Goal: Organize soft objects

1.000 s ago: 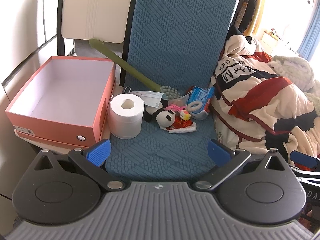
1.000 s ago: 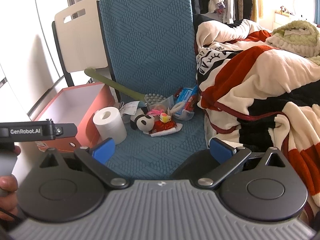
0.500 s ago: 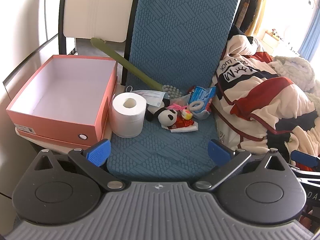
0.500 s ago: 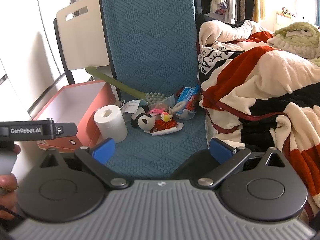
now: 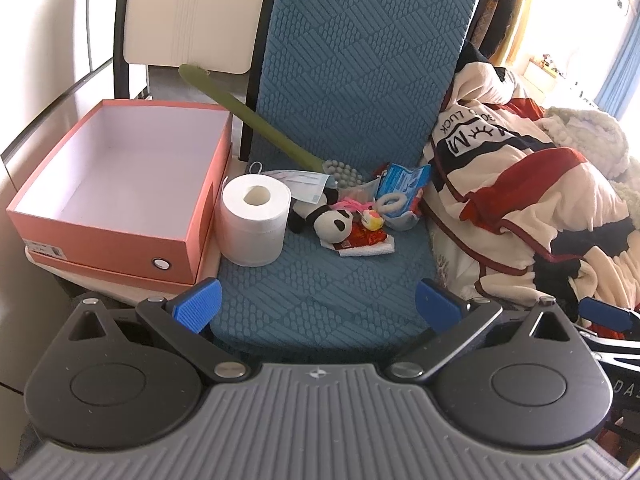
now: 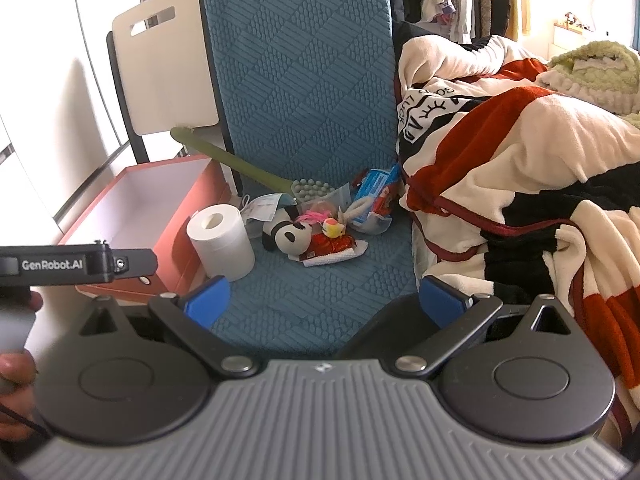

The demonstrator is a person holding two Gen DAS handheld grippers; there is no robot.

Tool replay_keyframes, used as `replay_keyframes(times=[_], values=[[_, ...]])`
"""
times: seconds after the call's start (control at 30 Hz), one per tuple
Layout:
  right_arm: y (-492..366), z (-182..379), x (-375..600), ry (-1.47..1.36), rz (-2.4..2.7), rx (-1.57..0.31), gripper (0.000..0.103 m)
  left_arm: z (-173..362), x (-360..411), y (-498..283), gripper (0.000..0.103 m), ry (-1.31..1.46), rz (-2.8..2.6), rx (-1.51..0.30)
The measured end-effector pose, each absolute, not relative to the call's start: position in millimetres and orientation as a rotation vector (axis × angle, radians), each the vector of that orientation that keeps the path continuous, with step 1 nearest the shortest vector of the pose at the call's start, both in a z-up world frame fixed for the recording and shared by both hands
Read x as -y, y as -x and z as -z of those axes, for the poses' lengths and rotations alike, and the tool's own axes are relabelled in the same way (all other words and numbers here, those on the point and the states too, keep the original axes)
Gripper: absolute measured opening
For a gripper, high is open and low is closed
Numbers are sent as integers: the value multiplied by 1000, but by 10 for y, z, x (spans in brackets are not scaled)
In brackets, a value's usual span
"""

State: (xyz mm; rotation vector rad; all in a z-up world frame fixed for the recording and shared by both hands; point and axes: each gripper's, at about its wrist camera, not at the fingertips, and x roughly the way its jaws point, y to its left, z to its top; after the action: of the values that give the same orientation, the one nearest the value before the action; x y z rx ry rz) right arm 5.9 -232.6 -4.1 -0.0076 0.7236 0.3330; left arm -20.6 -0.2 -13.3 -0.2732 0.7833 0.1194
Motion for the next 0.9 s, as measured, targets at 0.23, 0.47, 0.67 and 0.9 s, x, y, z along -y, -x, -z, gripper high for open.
replay_keyframes(times=[0.23, 0.47, 0.67, 0.9], values=[[-84, 84, 2304, 8, -335, -736, 103, 210, -29, 198, 103, 297, -107, -794], [-206, 181, 2306, -7, -331, -746, 103, 292, -21, 86, 103, 292, -91, -792], [-453, 348, 2312, -51, -316, -760, 103, 470, -73, -135, 103, 290, -98, -819], [-792, 575, 2256, -95, -320, -768, 103, 741, -170, -421, 103, 306, -94, -852]])
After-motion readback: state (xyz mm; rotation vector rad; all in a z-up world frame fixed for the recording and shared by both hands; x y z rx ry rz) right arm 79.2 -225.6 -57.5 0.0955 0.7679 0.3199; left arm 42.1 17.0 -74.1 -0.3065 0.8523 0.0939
